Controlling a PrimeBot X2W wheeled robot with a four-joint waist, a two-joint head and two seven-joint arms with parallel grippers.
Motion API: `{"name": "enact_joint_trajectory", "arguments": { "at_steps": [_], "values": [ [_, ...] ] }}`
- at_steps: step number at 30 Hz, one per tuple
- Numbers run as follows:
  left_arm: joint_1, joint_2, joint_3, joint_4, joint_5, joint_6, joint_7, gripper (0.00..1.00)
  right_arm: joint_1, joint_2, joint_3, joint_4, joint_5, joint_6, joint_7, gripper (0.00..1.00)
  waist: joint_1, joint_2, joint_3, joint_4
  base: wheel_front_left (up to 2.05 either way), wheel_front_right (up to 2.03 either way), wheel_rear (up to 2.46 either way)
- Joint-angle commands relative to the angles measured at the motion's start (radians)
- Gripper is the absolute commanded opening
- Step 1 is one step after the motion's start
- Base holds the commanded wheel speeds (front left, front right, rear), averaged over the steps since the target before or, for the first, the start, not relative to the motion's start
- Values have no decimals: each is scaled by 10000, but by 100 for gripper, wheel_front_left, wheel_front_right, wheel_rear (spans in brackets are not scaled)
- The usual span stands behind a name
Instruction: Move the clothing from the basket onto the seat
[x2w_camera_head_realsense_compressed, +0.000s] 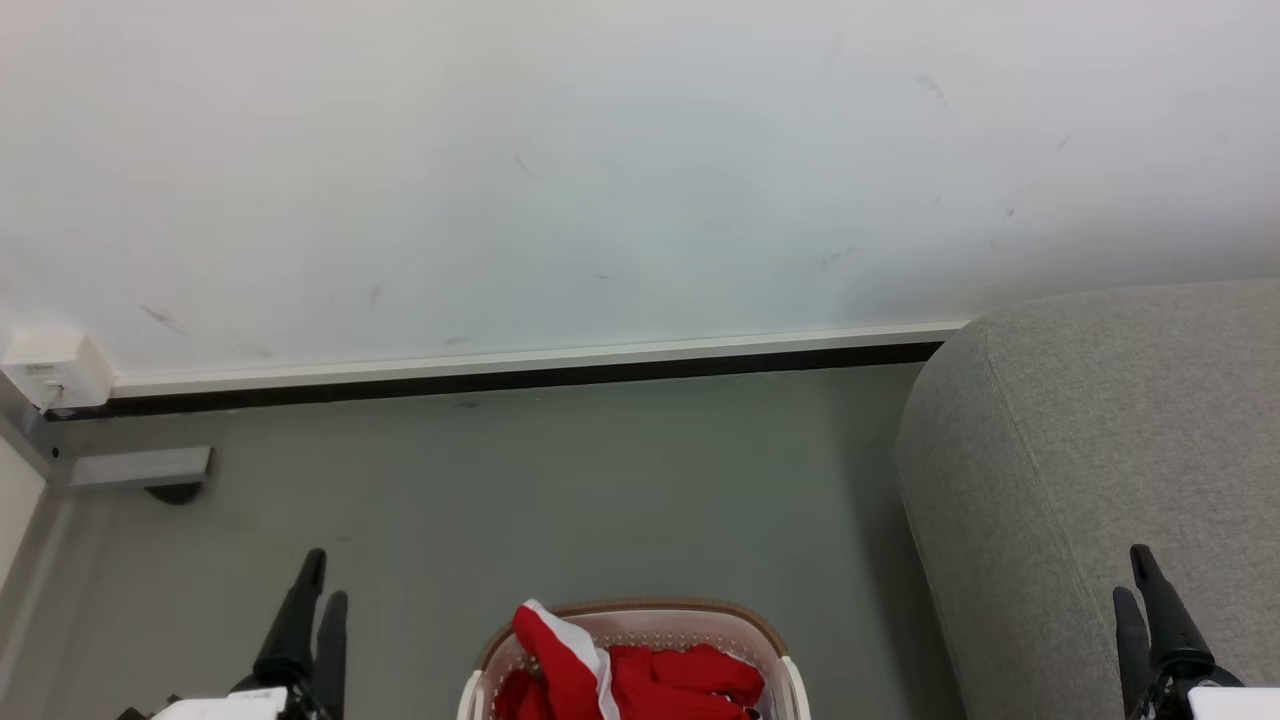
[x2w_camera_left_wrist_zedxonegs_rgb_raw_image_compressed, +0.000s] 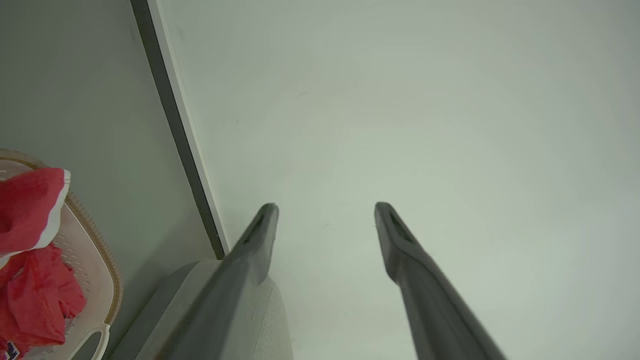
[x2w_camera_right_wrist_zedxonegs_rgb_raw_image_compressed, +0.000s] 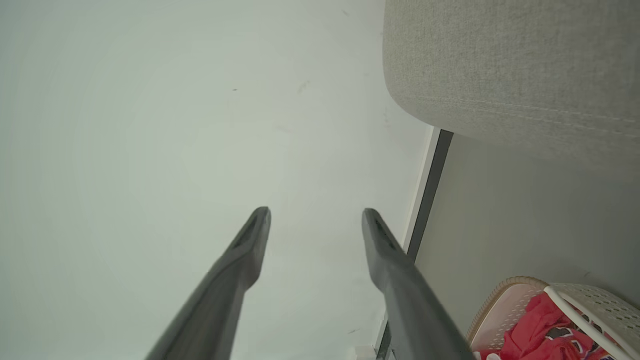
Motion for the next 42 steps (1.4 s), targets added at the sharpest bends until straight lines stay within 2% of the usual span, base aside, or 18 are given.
{"name": "enact_joint_trajectory", "arguments": {
  "at_steps": [1, 12, 31, 42],
  "values": [
    [-170, 48, -55, -183, 66, -41, -104, 100, -178, -93, 33, -193, -140, -1, -104, 100, 0, 0, 0, 4, 0, 0, 0],
    [-79, 63, -237, -319, 1206, 112, -639, 100, -85, -111, 262, -491, -1866, -3, -639, 100, 0, 0, 10, 12, 0, 0, 0],
    [74, 89, -832, -912, 5022, 610, -1423, 100, -162, -145, 854, -568, -7063, -6, -1423, 100, 0, 0, 77, 28, 0, 0, 0],
    [229, 101, -1028, -1025, 6953, 819, -1767, 100, -179, -155, 1000, -465, -8864, -8, -1779, 100, 0, 0, 59, 31, 0, 0, 0]
  ]
}}
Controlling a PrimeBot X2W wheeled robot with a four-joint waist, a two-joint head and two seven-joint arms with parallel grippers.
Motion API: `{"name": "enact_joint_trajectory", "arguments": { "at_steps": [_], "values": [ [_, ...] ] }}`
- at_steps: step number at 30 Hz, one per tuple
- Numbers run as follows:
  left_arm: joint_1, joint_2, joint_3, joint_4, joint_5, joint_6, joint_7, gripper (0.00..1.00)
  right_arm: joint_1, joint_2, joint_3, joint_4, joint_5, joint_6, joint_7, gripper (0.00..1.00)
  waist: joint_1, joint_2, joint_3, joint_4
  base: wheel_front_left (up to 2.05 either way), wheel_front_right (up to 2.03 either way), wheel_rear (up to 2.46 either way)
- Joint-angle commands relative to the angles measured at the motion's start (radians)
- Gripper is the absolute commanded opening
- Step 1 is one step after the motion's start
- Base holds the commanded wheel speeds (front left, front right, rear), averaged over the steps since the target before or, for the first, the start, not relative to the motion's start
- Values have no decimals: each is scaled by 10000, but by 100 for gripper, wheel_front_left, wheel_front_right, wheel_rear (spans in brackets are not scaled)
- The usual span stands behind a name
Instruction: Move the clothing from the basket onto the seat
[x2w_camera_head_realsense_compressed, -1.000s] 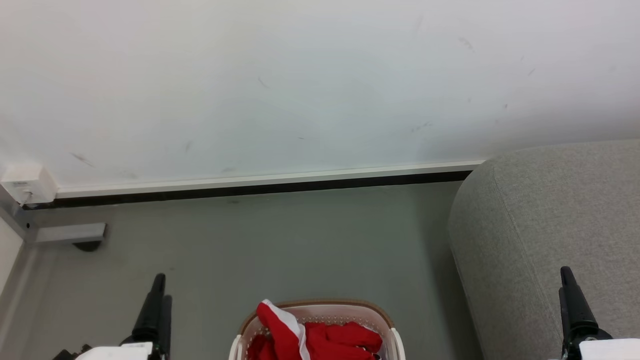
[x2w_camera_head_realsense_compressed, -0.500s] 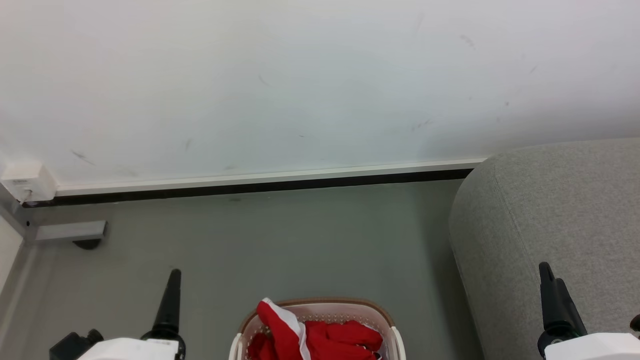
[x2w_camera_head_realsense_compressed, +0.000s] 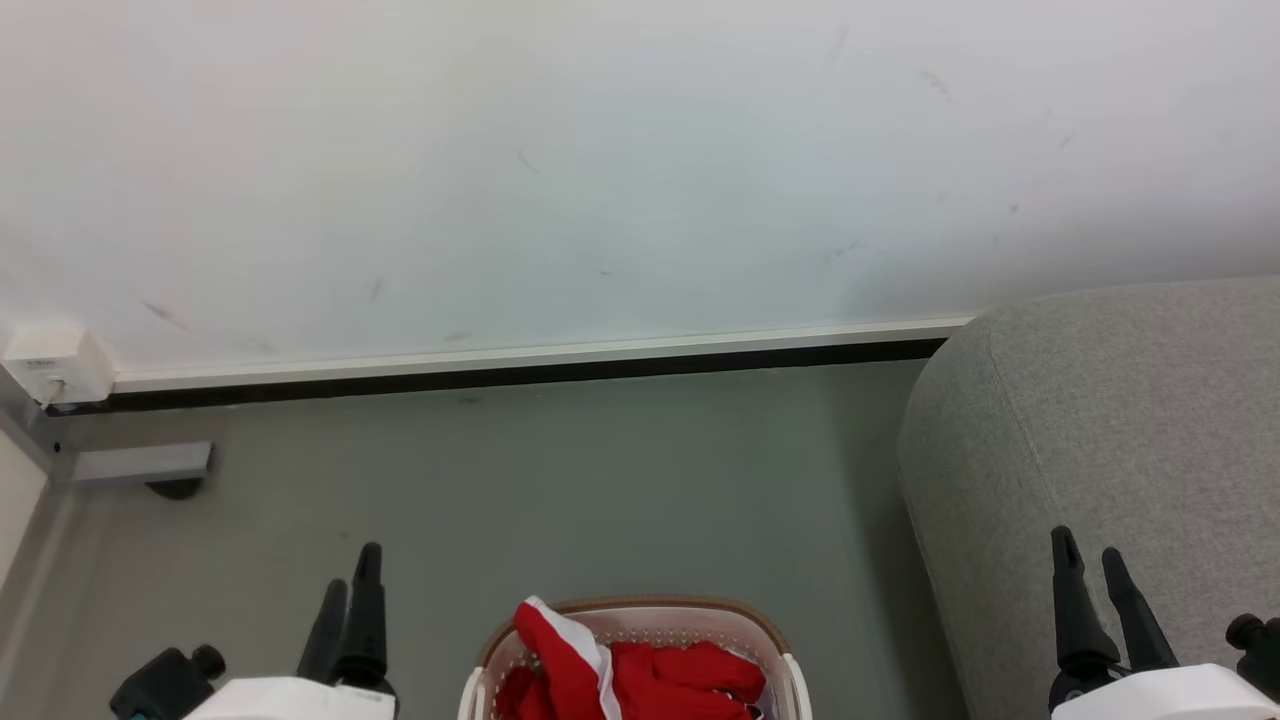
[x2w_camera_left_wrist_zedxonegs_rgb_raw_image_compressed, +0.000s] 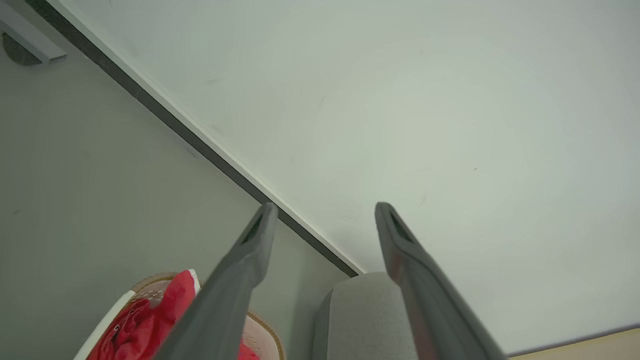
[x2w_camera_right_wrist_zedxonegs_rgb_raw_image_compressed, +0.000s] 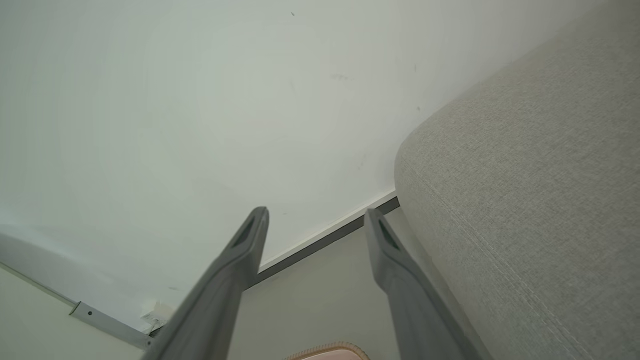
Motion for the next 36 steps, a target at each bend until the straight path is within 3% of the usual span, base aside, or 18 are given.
{"name": "enact_joint_trajectory", "arguments": {
  "at_steps": [1, 21, 36],
  "values": [
    [-18, 85, 11, -152, 362, 25, -57, 100, -179, -121, 24, -72, -301, -9, -107, 100, 0, -1, 0, 3, 0, 0, 0],
    [212, 105, -100, -491, 3011, 219, -663, 100, -188, -141, 254, 133, -3066, -12, -709, 100, 0, -1, -60, 40, 0, 0, 0],
    [357, 117, -153, -613, 4853, 241, -1054, 100, -167, -150, 130, 250, -4255, -15, -1093, 100, -1, -1, -95, -1, 0, 0, 0]
  ]
}}
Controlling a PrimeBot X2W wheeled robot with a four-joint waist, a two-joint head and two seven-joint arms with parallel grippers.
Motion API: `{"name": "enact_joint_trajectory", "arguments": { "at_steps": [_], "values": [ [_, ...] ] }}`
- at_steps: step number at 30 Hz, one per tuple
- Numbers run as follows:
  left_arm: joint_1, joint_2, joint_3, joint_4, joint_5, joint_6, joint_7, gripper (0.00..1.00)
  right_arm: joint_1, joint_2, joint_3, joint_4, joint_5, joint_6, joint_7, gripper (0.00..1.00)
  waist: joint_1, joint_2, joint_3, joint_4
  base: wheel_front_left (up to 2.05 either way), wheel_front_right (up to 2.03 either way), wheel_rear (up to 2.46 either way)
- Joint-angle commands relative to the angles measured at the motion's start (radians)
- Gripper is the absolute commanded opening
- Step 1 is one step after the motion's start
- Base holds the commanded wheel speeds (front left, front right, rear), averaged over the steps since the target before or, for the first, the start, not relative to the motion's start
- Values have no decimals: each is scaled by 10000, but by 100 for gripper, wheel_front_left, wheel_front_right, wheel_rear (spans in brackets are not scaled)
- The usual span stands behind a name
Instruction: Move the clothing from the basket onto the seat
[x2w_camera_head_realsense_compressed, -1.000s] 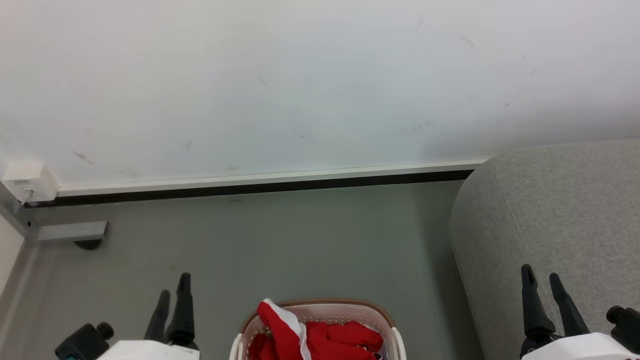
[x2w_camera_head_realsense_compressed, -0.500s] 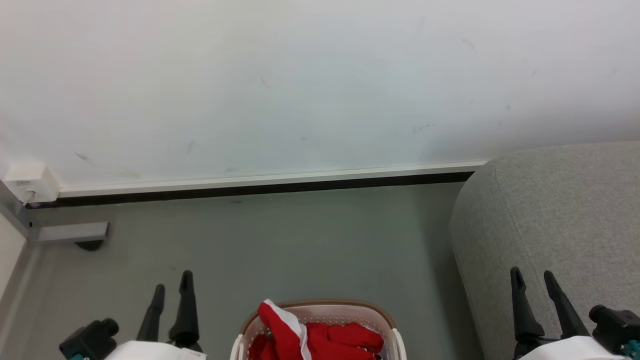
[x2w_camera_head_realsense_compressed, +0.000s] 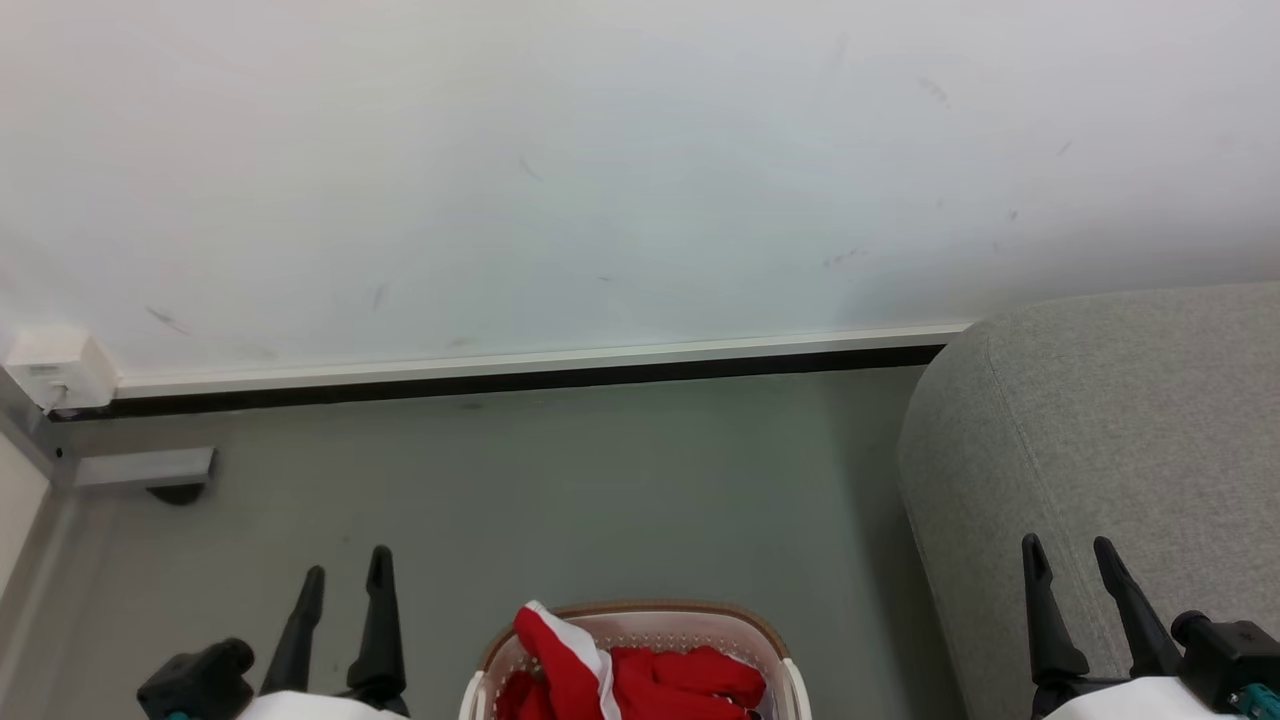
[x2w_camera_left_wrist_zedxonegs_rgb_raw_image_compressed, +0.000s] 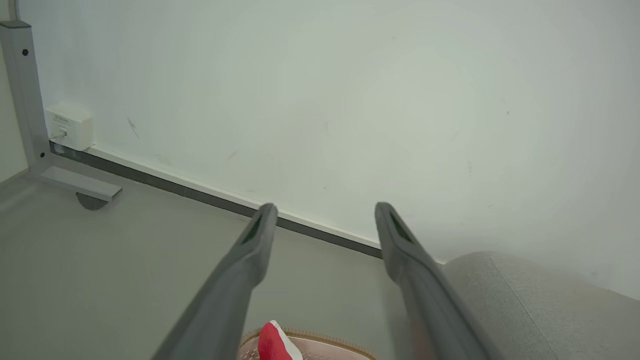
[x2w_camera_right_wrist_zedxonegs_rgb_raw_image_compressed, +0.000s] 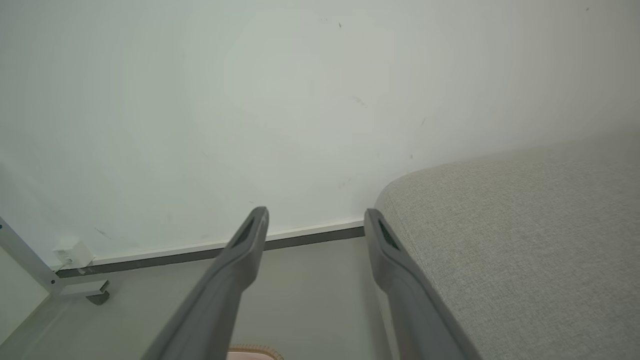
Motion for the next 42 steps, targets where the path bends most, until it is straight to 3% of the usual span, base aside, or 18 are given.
{"name": "enact_joint_trajectory", "arguments": {
  "at_steps": [1, 42],
  "values": [
    [-1, 89, 6, -130, 263, 9, -111, 100, -126, -106, -16, -6, -263, -14, -111, 100, 0, 0, -4, -5, 0, 0, 0],
    [232, 111, -109, -220, 3080, 168, -920, 100, -185, -122, 102, 338, -2888, -20, -923, 100, 0, 0, 259, -85, 0, 0, 0]
  ]
}}
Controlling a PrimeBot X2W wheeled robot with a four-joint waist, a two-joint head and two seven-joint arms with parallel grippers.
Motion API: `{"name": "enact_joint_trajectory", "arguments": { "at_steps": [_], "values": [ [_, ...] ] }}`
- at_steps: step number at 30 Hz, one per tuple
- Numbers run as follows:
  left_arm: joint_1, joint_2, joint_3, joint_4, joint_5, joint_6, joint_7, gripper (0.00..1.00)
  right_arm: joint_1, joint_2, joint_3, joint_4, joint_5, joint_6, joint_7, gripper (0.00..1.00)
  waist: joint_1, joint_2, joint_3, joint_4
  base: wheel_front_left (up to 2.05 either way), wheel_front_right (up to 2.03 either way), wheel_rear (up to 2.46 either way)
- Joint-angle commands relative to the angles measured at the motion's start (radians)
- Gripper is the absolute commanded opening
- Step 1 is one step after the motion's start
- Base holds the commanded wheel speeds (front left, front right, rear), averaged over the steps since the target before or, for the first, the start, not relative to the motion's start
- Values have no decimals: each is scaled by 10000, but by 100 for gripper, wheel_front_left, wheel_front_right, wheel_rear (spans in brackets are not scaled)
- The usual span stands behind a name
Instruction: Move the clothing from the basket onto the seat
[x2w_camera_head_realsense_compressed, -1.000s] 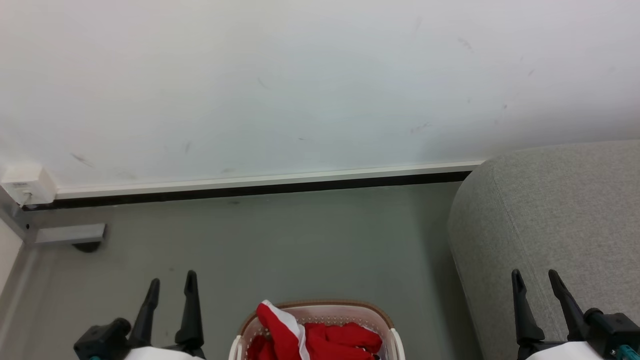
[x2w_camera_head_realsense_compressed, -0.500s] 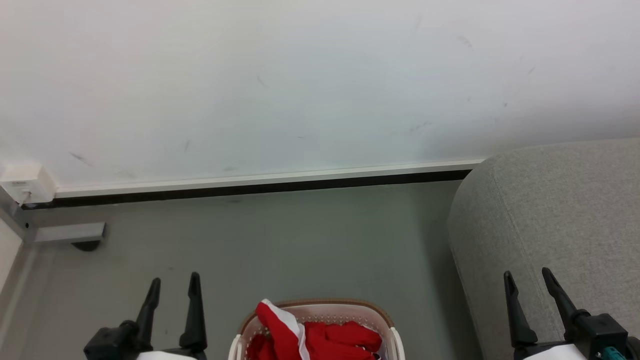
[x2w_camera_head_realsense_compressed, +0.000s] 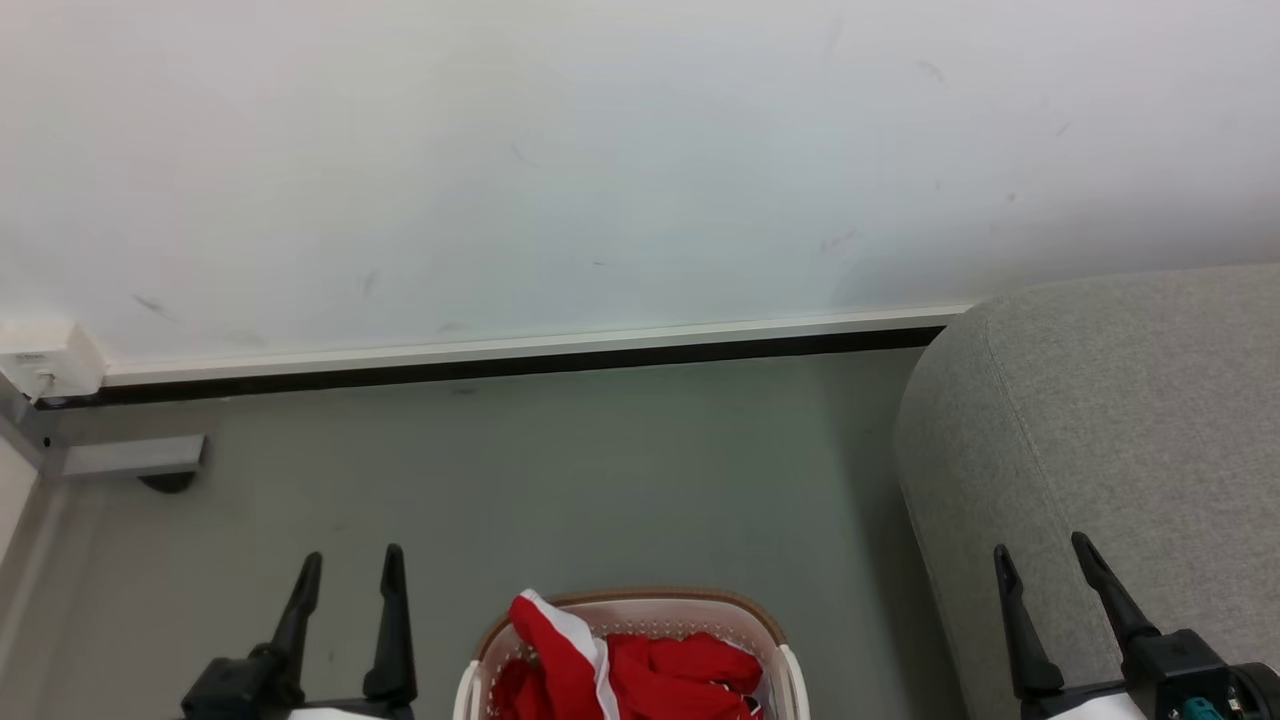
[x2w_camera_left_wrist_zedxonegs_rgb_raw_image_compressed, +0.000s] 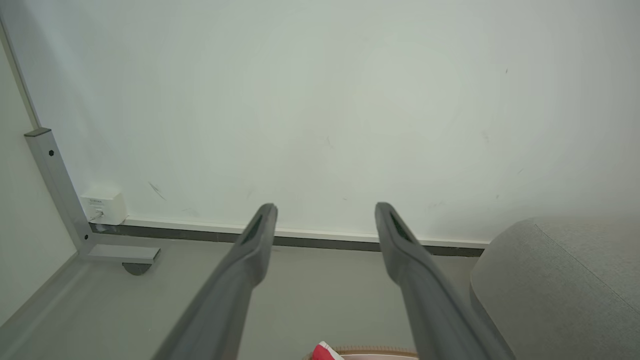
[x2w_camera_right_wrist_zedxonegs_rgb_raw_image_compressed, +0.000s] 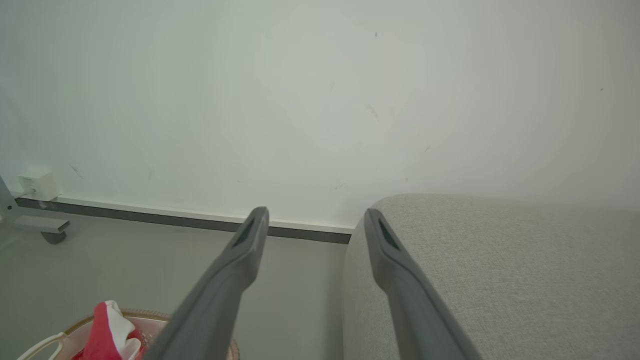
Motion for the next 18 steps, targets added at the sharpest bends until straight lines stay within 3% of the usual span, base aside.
{"name": "enact_joint_trajectory", "arguments": {
  "at_steps": [1, 11, 18],
  "values": [
    [85, 76, 0, -48, 289, -18, -67, 100, -135, -79, 10, 12, -187, -20, -74, 100, 0, 0, 50, -12, 0, 0, 0],
    [-146, 74, 7, -2, 420, -90, -84, 100, -337, -75, 49, -53, -178, -22, -84, 100, 0, 0, 410, -102, 0, 0, 0],
    [-660, 72, -349, 234, 491, -381, -82, 100, -653, -70, 21, -258, -135, -21, -83, 100, 0, 0, 1066, -285, 0, 0, 0]
  ]
}}
